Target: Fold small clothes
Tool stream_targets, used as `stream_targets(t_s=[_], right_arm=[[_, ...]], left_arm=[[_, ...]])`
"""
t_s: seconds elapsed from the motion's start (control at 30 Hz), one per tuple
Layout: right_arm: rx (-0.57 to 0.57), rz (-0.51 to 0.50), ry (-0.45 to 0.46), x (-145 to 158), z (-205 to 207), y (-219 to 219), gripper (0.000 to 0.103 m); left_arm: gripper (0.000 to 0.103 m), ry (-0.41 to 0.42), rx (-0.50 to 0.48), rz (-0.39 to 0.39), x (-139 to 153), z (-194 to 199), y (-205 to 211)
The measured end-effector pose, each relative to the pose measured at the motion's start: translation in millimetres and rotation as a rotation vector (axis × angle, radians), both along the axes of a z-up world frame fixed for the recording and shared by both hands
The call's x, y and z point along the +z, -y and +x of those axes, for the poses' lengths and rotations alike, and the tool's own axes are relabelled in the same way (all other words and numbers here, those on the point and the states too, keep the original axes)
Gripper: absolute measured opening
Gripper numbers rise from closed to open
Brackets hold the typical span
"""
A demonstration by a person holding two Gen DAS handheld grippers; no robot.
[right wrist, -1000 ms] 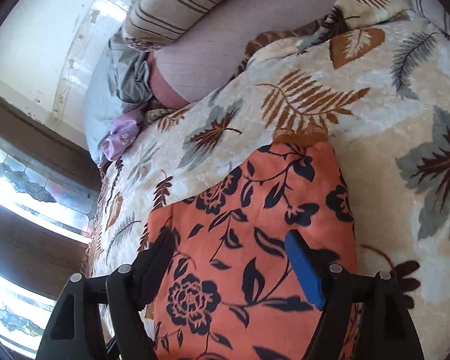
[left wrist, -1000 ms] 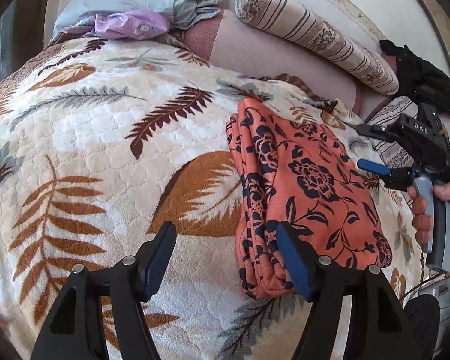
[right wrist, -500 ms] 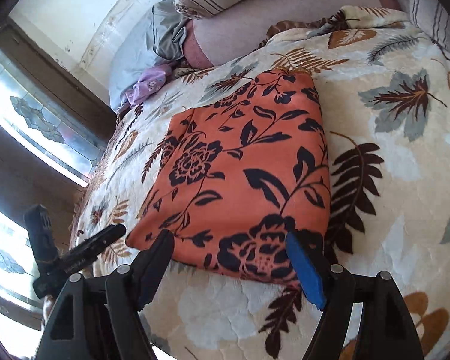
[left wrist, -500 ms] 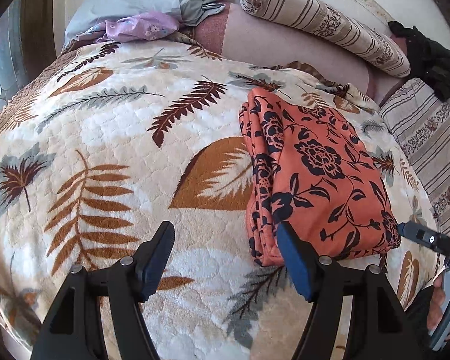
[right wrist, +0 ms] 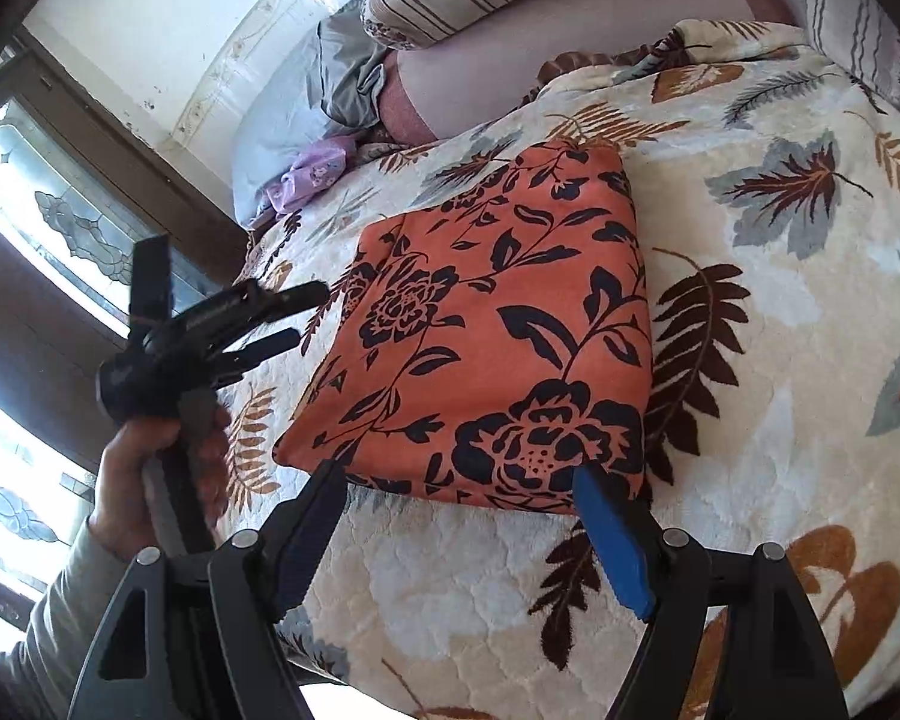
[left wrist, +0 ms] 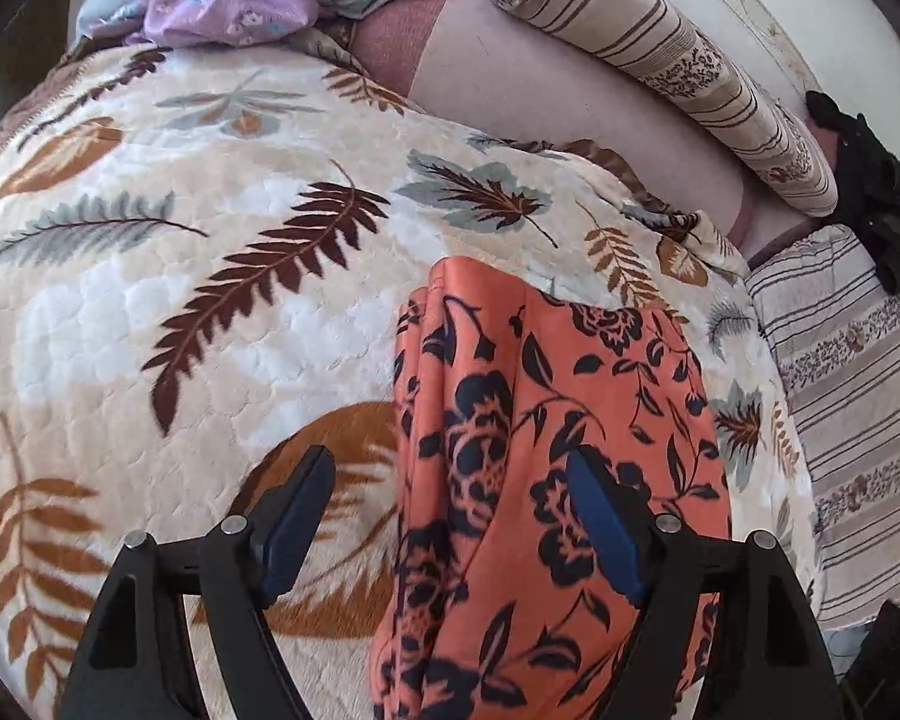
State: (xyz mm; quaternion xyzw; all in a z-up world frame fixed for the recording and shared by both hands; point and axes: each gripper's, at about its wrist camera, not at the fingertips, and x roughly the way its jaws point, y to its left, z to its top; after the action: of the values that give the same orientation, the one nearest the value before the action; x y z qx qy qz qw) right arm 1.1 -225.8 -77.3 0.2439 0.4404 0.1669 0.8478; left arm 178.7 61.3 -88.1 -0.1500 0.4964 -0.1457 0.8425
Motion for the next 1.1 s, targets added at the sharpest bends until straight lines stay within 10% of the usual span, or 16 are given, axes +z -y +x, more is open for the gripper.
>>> stream_targets(t_s=[0.17,0.37,0.8,1.1], right_arm=[[-0.005,0.053,-0.013,-16,4,11,0.08],[-0.001,0.052,0.018,-12,7,13,0.08],[-0.055,-0.111,0.034,9,-46,-11,0.088],[-0.236,-0.399,-0.013,11,-85,-22,0.103]], left_arm=[[0.079,-0.017,0.077,0.206,-19,54,1],[0.081,-0.004,0.071,0.208,-24,59,-4],[0.089,0.311,0.151,0.306,51,-121,-10],[0.089,0.271,0.051,0.315,57,-193,6]])
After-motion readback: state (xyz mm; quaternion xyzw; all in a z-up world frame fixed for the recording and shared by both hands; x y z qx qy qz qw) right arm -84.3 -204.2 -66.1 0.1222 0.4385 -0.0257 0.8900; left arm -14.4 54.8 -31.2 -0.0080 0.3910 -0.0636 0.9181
